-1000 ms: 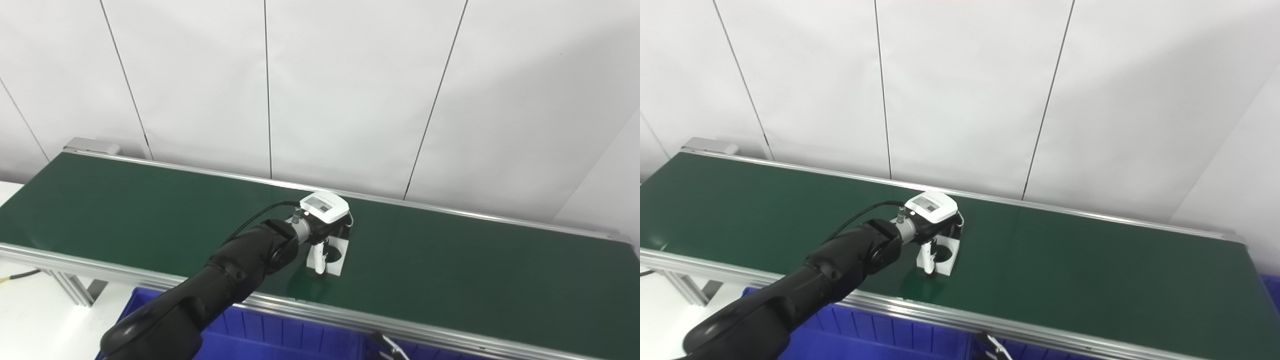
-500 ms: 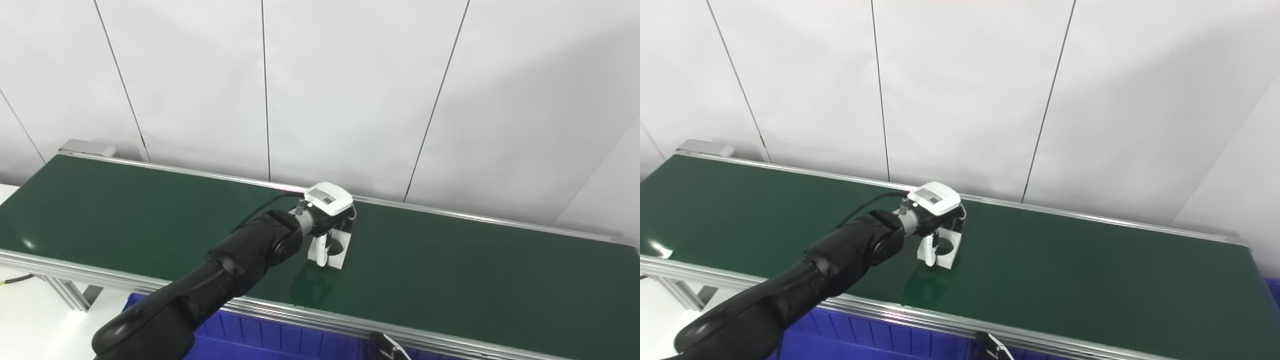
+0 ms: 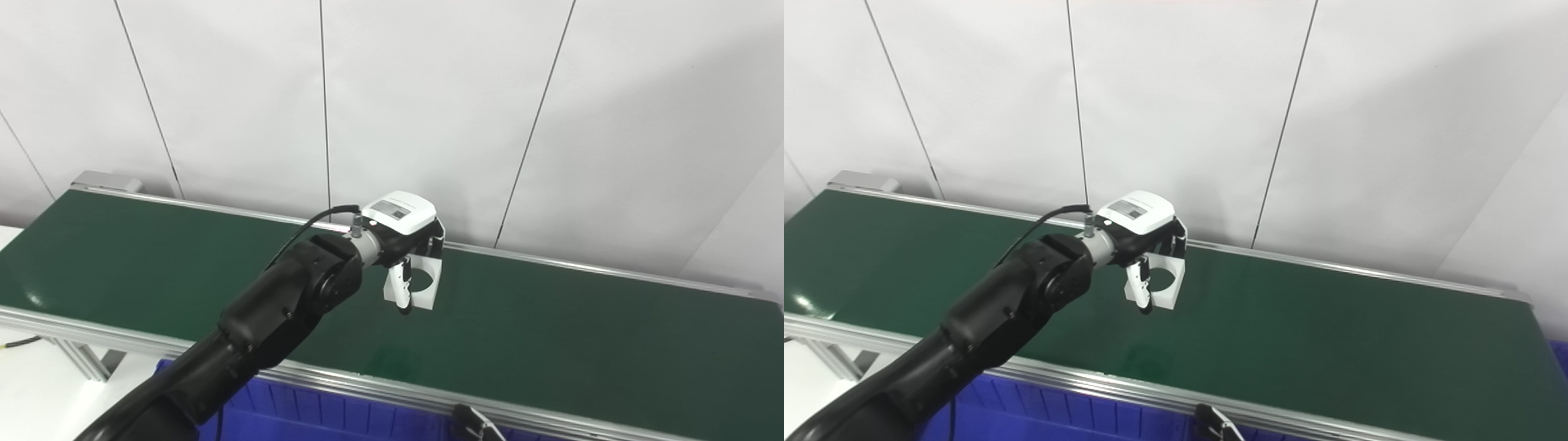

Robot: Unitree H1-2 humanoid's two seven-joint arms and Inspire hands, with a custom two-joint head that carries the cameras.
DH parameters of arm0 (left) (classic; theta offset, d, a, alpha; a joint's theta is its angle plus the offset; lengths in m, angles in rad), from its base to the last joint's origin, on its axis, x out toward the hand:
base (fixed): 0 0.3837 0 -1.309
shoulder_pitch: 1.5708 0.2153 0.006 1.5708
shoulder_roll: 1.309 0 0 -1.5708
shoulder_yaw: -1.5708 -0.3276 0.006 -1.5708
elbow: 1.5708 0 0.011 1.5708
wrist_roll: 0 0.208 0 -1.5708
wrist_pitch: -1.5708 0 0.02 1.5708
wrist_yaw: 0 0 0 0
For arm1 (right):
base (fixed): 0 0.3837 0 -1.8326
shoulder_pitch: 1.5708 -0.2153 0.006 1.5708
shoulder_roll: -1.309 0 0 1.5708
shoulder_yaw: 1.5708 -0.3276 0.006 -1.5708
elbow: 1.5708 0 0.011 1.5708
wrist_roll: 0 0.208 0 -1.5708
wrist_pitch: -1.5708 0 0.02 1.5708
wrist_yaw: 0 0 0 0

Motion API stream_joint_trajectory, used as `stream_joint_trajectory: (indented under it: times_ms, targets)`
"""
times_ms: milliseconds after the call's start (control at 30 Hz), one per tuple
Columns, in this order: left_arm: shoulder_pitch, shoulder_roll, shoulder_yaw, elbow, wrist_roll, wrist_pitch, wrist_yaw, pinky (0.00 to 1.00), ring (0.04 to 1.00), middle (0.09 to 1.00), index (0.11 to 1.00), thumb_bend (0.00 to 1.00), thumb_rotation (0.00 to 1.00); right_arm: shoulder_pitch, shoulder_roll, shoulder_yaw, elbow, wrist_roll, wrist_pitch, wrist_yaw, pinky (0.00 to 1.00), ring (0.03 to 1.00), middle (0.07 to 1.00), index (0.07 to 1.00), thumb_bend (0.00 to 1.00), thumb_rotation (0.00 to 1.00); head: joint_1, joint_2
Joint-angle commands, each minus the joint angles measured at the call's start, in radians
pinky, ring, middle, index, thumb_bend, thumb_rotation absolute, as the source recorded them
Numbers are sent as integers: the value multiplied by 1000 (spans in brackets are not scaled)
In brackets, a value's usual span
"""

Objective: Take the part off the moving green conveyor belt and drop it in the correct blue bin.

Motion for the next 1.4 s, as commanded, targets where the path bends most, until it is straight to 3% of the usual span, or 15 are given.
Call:
stream_joint_trajectory:
  times_ms: [0,67,300,433,567,700,767,933,1367]
  targets:
    - [0,21,31,-85,-10,25,-21,213,358,446,533,495,0,-12,1,-13,-28,12,-36,20,728,798,903,846,932,402,6,15]
    - [34,32,47,-154,-10,44,-56,219,398,494,494,502,0,-11,2,-23,-35,19,-36,35,730,799,903,850,933,400,13,26]
    - [171,39,111,-321,-18,83,-98,187,402,499,489,504,0,0,5,-66,-74,35,-36,82,728,797,906,851,933,407,42,78]
    - [266,38,139,-401,-13,97,-92,233,396,505,489,503,0,12,5,-93,-114,45,-36,110,733,800,908,848,924,393,59,118]
    - [337,35,164,-449,-9,112,-101,302,363,475,551,494,0,21,9,-115,-147,55,-36,137,734,801,911,848,924,384,65,154]
    - [390,30,183,-477,-1,114,-99,308,358,463,558,493,0,26,14,-131,-173,57,-36,155,738,803,915,848,919,361,71,183]
    - [424,27,190,-487,8,117,-91,228,392,493,504,501,0,24,15,-137,-179,58,-36,164,741,804,918,852,913,358,70,195]
    - [484,29,198,-495,11,80,-55,213,394,506,489,502,0,27,25,-153,-198,68,-35,186,743,802,915,850,914,356,65,219]
    - [624,32,161,-455,73,28,8,292,362,477,556,494,0,31,42,-172,-217,56,-35,201,742,804,915,844,901,338,60,219]
